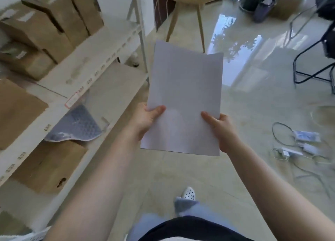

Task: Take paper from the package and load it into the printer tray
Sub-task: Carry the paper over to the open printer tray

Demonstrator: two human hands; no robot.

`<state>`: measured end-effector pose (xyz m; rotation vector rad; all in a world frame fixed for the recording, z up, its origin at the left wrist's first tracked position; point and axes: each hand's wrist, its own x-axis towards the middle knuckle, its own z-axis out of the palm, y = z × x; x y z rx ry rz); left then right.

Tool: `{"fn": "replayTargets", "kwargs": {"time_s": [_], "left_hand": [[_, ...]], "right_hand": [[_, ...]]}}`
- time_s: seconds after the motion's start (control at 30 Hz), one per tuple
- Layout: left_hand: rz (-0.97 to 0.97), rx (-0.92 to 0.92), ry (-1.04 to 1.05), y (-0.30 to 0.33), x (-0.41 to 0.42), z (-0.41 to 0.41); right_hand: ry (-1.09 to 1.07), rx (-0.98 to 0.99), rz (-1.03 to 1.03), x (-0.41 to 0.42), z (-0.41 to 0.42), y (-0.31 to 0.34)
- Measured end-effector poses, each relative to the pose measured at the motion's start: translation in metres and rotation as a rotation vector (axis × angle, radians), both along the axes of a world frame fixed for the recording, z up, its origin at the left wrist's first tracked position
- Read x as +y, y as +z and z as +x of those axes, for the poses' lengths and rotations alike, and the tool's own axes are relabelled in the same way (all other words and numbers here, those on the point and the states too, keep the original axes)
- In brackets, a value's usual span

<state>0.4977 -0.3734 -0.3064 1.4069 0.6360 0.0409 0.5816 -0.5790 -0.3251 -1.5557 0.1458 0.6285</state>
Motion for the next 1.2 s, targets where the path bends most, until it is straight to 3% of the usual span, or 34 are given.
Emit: {"fn": "replayTargets", "kwargs": {"time_s": [0.33, 0.63, 0.83, 1.2], "left_hand": [[0.002, 0.016, -0.175, -0.016, -0.102, 0.240], [-0.037, 0.035, -0.353, -0.050, -0.148, 0.464], [0.011, 0.053, -0.472, -0.036, -0.182, 0.619], [0.031, 0.079, -0.483, -0.050, -0.269, 0.869]], "right_hand": [[-0.252, -0.010, -0.019, -0.117, 0.190, -0.005], [-0.405, 0.030, -0.034, -0.165, 0.376, -0.028], [-0.529, 0.020, -0.020, -0.195, 0.508, -0.018], [-0.530, 0.013, -0.003, -0.278, 0.756, -0.035]]}}
